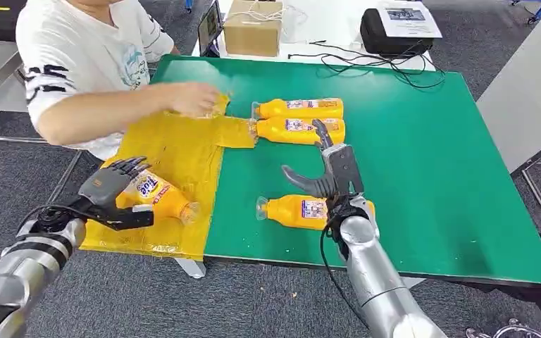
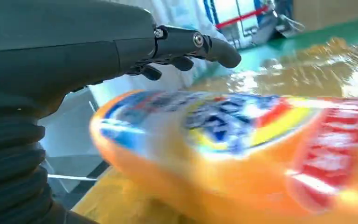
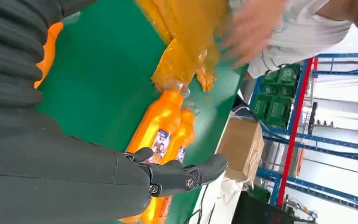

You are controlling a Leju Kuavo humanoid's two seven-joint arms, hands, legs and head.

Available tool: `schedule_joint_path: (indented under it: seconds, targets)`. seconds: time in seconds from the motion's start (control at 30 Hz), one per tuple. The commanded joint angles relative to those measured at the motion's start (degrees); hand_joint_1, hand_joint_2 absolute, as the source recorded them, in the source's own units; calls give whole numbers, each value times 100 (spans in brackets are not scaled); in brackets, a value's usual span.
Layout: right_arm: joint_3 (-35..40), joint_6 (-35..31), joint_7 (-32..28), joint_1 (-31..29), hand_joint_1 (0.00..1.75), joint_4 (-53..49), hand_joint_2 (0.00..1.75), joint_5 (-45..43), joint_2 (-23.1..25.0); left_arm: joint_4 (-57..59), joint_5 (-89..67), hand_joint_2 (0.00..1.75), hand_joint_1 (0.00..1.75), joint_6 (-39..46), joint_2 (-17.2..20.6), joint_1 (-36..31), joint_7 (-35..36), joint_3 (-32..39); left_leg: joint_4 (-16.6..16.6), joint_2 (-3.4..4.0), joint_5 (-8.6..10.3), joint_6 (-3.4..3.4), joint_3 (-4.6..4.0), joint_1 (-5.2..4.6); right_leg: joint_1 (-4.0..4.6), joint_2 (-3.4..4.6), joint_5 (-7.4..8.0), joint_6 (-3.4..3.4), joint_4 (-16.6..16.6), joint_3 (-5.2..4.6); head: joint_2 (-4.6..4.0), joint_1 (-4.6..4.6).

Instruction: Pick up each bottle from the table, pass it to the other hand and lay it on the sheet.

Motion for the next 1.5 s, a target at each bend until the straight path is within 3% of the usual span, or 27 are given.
schedule_joint_path:
  seconds: [0.03, 0.1, 0.23, 0.53, 0.9, 1.2, 1.5]
  targets:
    - [-53, -53, -46, -112, 0, 299, 175, 15, -160, -846, 854, 175, 0, 36, 164, 742, -435, 928, -1, 5, -14, -4, 29, 3, 3, 7, -13, -6, -3, 27, 0, 2]
    - [-57, -48, -46, -104, 0, 301, 175, 14, -169, -891, 875, 175, 0, 48, 165, 817, -460, 950, -3, 7, -14, -3, 29, 3, 3, 8, -12, -5, -6, 29, 0, 2]
    - [-76, -168, 63, -24, 0, 323, 175, 164, -169, -1635, 2180, 175, 0, -348, -197, 1317, -778, 1718, -5, -2, -10, -2, 23, 1, 1, -2, -11, -4, -7, 24, 0, 4]
    - [373, -216, 727, -234, 0, 1153, 175, 1054, -184, -2403, 4274, 175, 0, -1516, -1408, 1626, -778, 2465, -2, -20, -13, -1, 33, 1, 1, -18, -18, -4, -9, 41, 0, 2]
    - [365, -208, 706, -251, 0, 1204, 175, 1089, -167, -2379, 4219, 175, 0, -1545, -1424, 1587, -778, 2521, -1, -7, -8, -2, 9, -1, 0, -2, -7, -2, -3, 12, 0, 0]
    - [822, -46, 1123, -330, 0, 1647, 175, 1824, -212, -2391, 4844, 175, 0, -2311, -2179, 1236, -286, 2734, 5, -25, -13, -2, 20, 4, 4, -21, -17, -4, -2, 31, 0, 2]
    - [983, -18, 1464, -509, 0, 1924, 175, 2345, -326, -2314, 4914, 175, 0, -2339, -2184, 1171, -100, 2441, 5, -13, -19, -5, 27, 2, 3, -6, -17, -5, -1, 35, 0, 0]
